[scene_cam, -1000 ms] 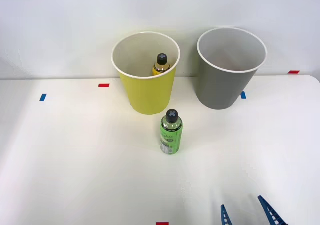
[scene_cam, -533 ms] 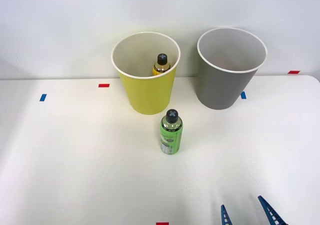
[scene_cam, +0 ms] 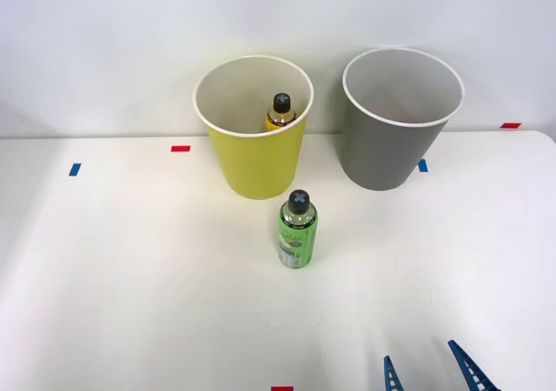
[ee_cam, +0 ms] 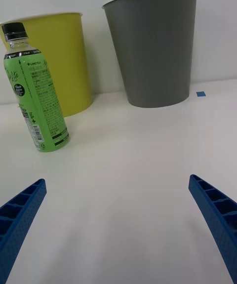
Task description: Put cans in the gray bin, plastic bottles in the light green bin
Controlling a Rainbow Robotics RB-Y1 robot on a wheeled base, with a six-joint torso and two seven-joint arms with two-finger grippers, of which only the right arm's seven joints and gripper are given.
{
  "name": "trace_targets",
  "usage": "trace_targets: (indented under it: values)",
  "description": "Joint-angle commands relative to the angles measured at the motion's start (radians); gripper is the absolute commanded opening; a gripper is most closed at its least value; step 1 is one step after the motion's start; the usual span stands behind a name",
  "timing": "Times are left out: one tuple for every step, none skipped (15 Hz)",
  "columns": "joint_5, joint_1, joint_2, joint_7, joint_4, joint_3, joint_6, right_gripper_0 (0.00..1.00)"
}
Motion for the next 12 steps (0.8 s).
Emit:
trace_targets:
  values:
    - [0.0, 0.0, 0.0, 0.0, 0.0, 0.0, 0.0, 1.0]
    - [0.0, 0.0, 0.0, 0.0, 0.0, 0.0, 0.0, 1.0]
    - [0.0, 0.0, 0.0, 0.0, 0.0, 0.0, 0.0, 1.0]
    - [0.0, 0.0, 0.0, 0.0, 0.0, 0.0, 0.0, 1.0]
    - [0.0, 0.0, 0.0, 0.0, 0.0, 0.0, 0.0, 1.0]
    - [0.0, 0.0, 0.0, 0.0, 0.0, 0.0, 0.0, 1.0]
    - [0.0, 0.0, 0.0, 0.0, 0.0, 0.0, 0.0, 1.0]
    - [0.0, 0.0, 0.0, 0.0, 0.0, 0.0, 0.0, 1.0]
    - [0.0, 0.0, 0.0, 0.0, 0.0, 0.0, 0.0, 1.0]
    - [0.0, 0.0, 0.0, 0.0, 0.0, 0.0, 0.0, 1.0]
    - [0.0, -0.011, 0.003, 0.0, 0.035, -0.005, 0.02, 1.0]
    - [-0.005, -0.012, 0.003, 0.002, 0.051, -0.005, 0.008, 1.0]
